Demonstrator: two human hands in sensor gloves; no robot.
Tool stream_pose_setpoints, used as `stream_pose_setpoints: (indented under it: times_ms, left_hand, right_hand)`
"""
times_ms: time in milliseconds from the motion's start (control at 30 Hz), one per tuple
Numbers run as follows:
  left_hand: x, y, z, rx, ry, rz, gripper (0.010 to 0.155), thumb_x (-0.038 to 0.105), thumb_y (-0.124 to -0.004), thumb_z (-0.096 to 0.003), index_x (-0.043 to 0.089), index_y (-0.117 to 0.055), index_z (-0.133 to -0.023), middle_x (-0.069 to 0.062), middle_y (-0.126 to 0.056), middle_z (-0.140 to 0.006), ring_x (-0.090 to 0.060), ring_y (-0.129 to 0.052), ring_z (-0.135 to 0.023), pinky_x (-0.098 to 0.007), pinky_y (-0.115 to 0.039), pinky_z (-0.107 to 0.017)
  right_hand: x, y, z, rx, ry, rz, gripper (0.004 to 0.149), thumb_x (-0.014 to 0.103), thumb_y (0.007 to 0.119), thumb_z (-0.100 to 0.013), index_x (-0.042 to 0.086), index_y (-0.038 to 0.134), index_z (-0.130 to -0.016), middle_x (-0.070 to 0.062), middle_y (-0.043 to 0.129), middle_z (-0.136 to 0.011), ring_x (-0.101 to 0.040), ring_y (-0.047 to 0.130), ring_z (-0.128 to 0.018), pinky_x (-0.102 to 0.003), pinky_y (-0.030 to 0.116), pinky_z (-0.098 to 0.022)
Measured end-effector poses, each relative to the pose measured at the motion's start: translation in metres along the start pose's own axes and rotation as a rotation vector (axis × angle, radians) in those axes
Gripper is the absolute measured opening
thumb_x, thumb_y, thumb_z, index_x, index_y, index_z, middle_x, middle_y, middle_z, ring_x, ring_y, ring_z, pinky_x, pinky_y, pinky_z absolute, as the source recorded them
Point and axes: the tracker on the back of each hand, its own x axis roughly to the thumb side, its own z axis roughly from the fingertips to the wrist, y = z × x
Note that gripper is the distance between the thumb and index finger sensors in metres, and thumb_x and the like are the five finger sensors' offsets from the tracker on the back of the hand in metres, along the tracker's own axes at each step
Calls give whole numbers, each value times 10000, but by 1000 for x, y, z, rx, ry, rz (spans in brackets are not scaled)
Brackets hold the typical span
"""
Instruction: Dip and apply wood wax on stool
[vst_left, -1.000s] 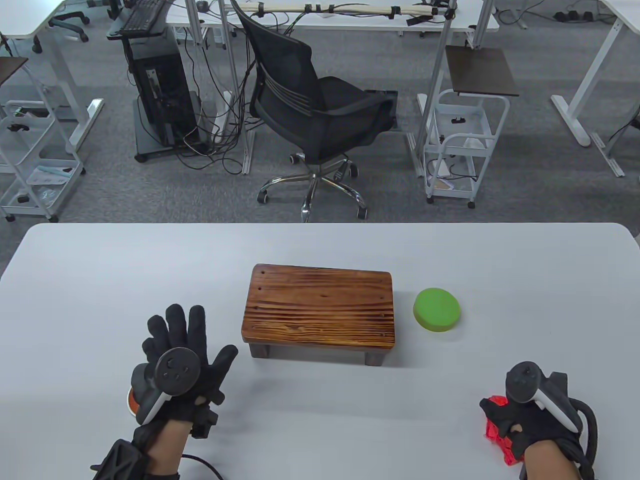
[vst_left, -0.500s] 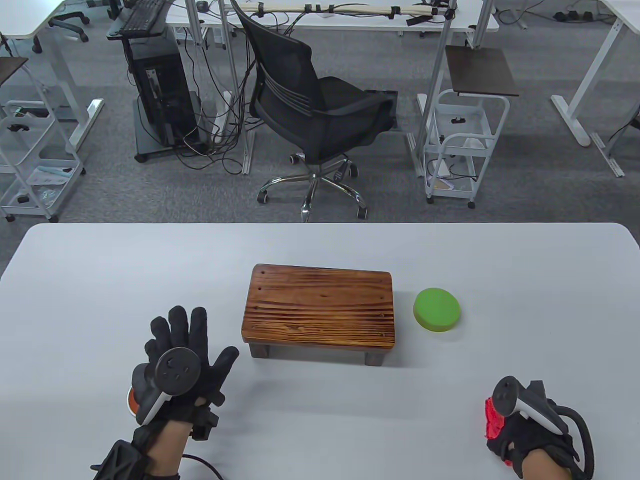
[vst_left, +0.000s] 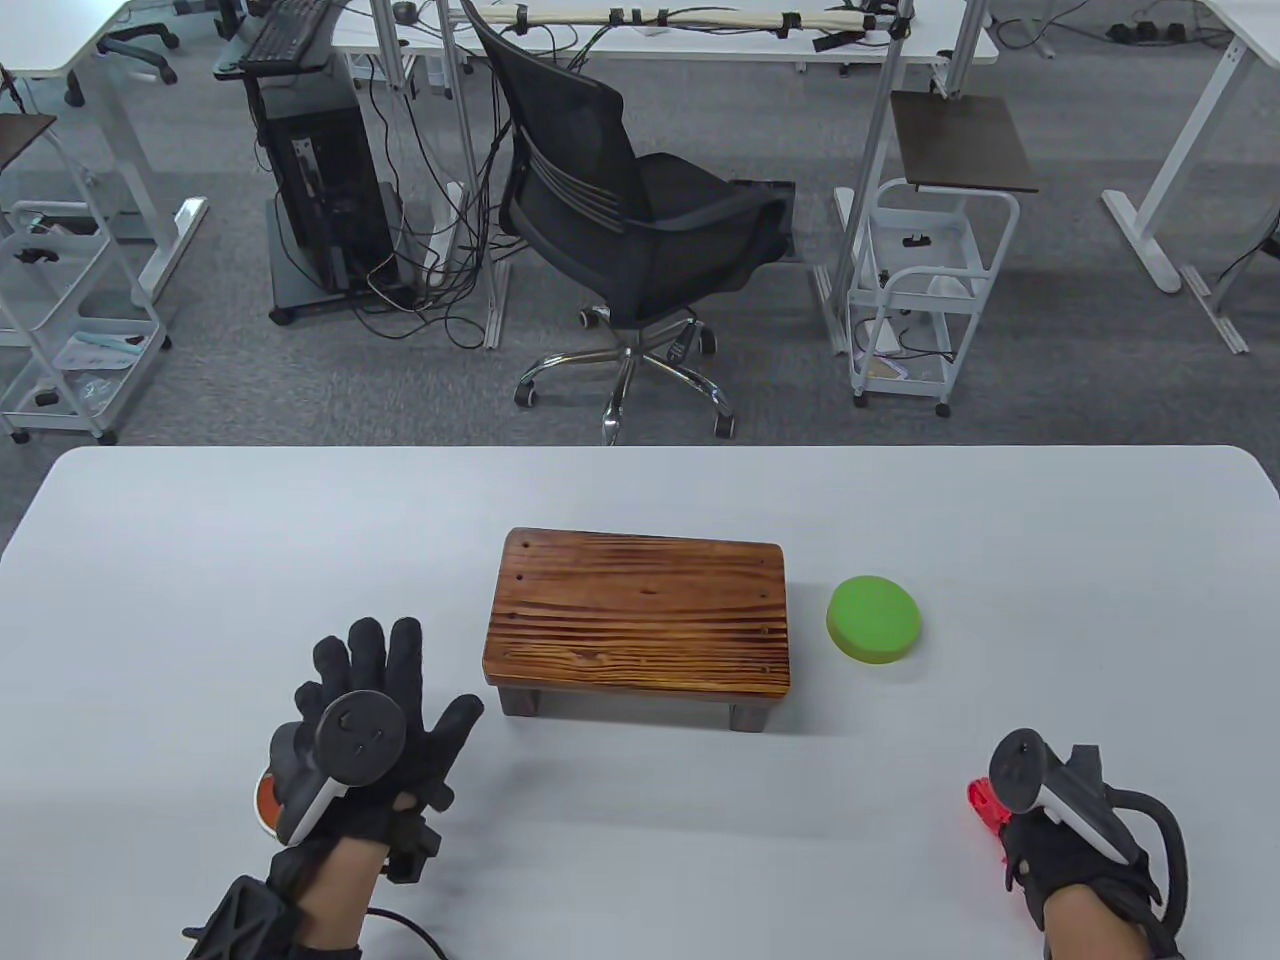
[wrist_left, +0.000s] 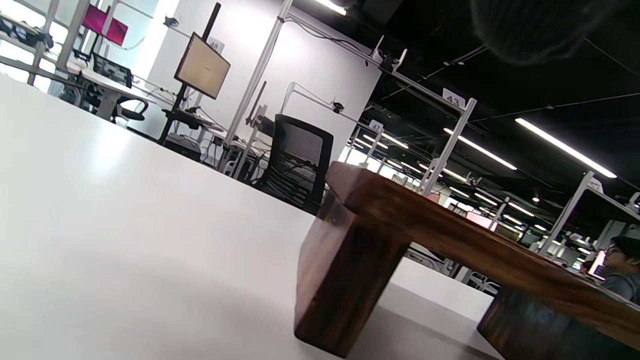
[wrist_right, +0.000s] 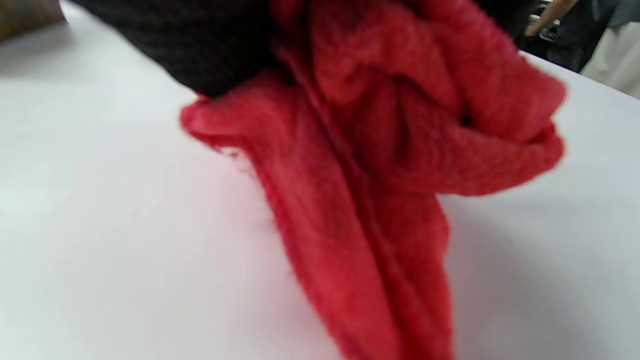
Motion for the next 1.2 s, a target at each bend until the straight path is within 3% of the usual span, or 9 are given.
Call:
stream_pose_setpoints:
  times_ms: [167, 300, 500, 667, 900, 1200]
  left_hand:
    - [7, -14, -11, -94, -10, 82, 1024, 724, -719, -464, 194, -240, -1198, -315, -200, -1216, -618, -102, -1033, -849, -210, -611]
    - [17, -32, -26, -182, -17, 108, 1026, 732, -707, -459, 205, -228, -1197, -318, -195, -1216, -622, -106, -1034, -853, -207, -608]
    - [25, -47, -59, -175, -8, 85, 1020, 750, -645, -442, 218, -206, -1194, -311, -184, -1214, -613, -117, -1042, -848, -222, -623]
    - [22, -63, -72, -208, 20, 85, 1018, 752, -643, -442, 229, -195, -1191, -307, -186, -1215, -611, -123, -1045, -846, -227, -629]
    - [18, -74, -73, -230, 20, 85, 1015, 759, -653, -448, 246, -186, -1189, -238, -219, -1242, -615, -149, -1049, -844, -241, -634]
    - [17, -77, -71, -178, 45, 129, 979, 748, -664, -467, 250, -230, -1190, -194, -283, -1253, -601, -222, -1069, -839, -295, -649]
  right_hand:
    - [34, -42, 11, -146, -131, -44, 655, 388, 866, -522, 128, 631, -1077, -159, 702, -1046, -429, 870, -912, -533, 878, -593]
    - [79, -82, 20, -293, -278, -65, 654, 387, 866, -519, 141, 633, -1078, -152, 702, -1049, -424, 868, -914, -533, 871, -598]
    - [144, -116, 23, -514, -497, -94, 626, 386, 880, -504, 224, 669, -1071, -90, 724, -1051, -381, 867, -930, -538, 839, -621]
    - [186, -118, 8, -486, -568, -32, 611, 381, 889, -498, 262, 686, -1061, -71, 735, -1047, -362, 872, -928, -535, 836, -629]
    - [210, -98, -19, -376, -557, 95, 601, 371, 889, -499, 284, 691, -1059, -59, 724, -1054, -363, 856, -936, -538, 825, -637]
    - [227, -91, 4, -410, -745, 198, 574, 353, 903, -490, 297, 727, -1033, -31, 735, -1048, -353, 844, -941, -534, 811, -659]
